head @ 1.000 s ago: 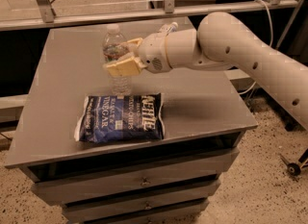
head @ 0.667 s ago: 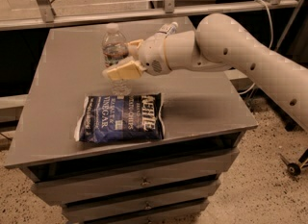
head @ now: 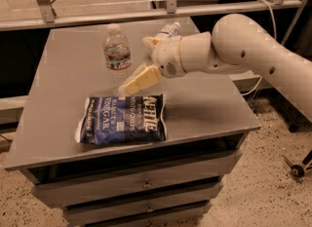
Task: Move water bottle near blue chip bag
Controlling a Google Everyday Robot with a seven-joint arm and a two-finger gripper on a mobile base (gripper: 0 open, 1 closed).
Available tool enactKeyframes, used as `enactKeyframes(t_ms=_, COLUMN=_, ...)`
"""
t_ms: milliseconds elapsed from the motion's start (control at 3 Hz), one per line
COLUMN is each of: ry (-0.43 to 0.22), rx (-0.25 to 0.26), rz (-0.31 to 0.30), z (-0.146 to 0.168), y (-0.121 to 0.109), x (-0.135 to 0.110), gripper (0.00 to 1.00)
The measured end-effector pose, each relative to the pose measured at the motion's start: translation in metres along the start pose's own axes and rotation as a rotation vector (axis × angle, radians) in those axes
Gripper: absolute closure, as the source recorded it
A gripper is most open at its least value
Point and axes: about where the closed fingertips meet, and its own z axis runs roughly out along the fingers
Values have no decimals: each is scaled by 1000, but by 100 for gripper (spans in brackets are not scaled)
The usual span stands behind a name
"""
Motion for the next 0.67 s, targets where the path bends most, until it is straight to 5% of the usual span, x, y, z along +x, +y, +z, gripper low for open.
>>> enactKeyframes(t_ms=333, ry=38, rx=90, rz=-18, z=-51, y=-15, x=17, gripper=0)
enactKeyframes(t_ms=667, ry=64, rx=252, rz=-29, z=-128, y=-34, x=32, gripper=0)
